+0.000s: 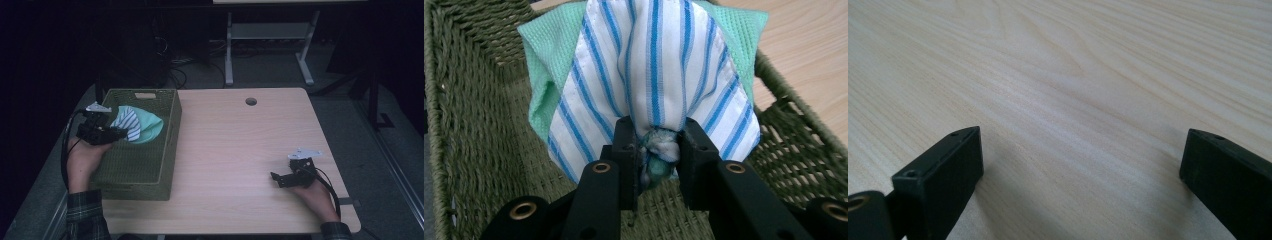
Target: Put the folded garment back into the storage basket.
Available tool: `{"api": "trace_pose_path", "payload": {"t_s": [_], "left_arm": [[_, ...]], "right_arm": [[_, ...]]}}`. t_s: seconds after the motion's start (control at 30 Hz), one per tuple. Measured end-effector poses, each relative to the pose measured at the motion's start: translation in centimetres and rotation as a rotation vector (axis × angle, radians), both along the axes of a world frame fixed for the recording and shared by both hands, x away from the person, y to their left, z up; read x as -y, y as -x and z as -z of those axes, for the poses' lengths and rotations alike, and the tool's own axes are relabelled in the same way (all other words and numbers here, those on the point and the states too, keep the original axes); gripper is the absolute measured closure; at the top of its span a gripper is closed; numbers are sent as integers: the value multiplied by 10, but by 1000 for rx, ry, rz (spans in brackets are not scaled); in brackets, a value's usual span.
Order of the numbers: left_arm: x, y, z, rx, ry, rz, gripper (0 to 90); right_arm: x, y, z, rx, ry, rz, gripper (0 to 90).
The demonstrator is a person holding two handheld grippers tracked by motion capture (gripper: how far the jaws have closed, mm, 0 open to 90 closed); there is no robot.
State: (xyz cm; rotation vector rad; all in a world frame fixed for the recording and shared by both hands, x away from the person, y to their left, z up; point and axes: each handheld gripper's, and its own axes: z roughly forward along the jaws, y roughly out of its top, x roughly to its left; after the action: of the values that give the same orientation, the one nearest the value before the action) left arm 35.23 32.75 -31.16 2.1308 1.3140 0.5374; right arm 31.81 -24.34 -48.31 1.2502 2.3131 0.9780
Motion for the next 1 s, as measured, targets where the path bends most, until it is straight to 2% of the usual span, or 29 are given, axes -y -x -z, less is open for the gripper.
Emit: {"api": "trace_pose_path", "payload": {"t_s": [0.23, 0.47, 0.77, 1.0], "left_arm": [[-1, -10, 17, -27, -12, -4, 719], [-3, -18, 32, -52, -2, -12, 720], [-5, -25, 49, -73, -2, -30, 719], [-5, -30, 62, -102, -5, -26, 719]], "right_arm": [[0, 0, 0, -3, -2, 1, 33], [0, 0, 0, -4, -2, 1, 33], [0, 0, 0, -4, -2, 1, 33], [0, 0, 0, -3, -2, 1, 33]]}}
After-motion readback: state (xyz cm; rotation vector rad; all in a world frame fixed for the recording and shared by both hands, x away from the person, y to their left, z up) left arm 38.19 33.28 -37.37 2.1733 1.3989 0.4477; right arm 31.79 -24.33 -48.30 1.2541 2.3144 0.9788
